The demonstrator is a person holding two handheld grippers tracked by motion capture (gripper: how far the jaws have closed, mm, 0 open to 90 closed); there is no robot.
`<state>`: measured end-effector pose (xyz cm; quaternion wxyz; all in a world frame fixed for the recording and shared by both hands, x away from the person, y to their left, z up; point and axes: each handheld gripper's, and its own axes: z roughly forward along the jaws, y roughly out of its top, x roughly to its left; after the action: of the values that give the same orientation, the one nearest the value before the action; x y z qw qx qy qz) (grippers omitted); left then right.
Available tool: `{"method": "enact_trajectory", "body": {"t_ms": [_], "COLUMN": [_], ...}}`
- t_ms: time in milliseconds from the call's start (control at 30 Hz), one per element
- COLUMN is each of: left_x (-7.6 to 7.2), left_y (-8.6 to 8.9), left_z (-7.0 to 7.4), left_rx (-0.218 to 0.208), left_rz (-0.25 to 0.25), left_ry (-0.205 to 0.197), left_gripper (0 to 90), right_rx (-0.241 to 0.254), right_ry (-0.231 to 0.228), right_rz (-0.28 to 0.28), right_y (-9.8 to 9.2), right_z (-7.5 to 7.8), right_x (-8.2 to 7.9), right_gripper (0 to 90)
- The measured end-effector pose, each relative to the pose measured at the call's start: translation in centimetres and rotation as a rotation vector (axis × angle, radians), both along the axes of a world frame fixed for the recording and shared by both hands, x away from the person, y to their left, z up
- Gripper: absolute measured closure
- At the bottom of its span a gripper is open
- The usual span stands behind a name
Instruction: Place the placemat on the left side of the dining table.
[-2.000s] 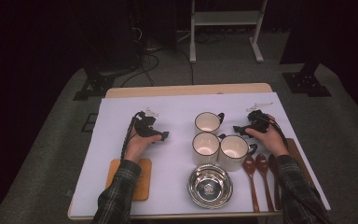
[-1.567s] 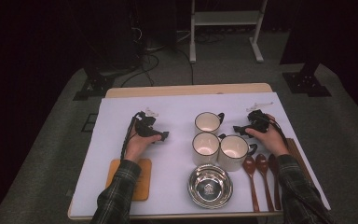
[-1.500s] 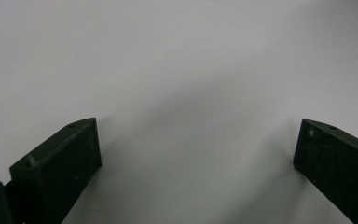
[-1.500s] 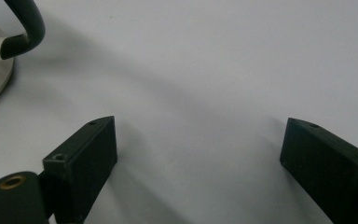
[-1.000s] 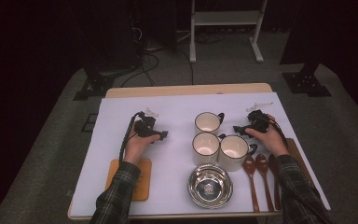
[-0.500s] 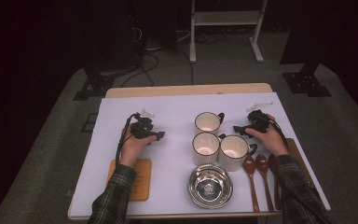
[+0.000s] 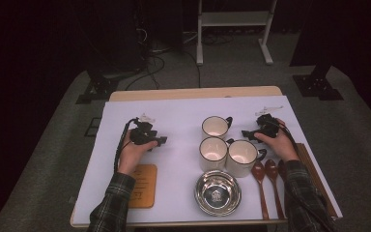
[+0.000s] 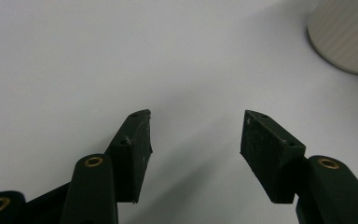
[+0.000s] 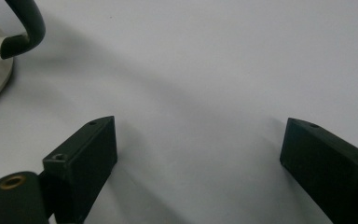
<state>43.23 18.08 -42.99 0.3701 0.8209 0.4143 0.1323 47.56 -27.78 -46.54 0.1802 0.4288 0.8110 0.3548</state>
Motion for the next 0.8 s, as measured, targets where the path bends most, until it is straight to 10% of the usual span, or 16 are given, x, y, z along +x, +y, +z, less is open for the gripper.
{"method": "enact_trajectory", "body": {"t_ms": [800], "left_x": [-2.2], "left_y": [0.2], "left_z": [1.2], "left_rx": [-0.042], "left_rz": [-0.009], "left_ry": [0.033], "left_gripper": [58.0], "right_rx": [-0.001], "right_ry": [-0.003], "right_rz": [-0.001], "right_y": [0.0], "right_z": [0.0], "right_x": [0.0], "right_gripper": [9.5]}}
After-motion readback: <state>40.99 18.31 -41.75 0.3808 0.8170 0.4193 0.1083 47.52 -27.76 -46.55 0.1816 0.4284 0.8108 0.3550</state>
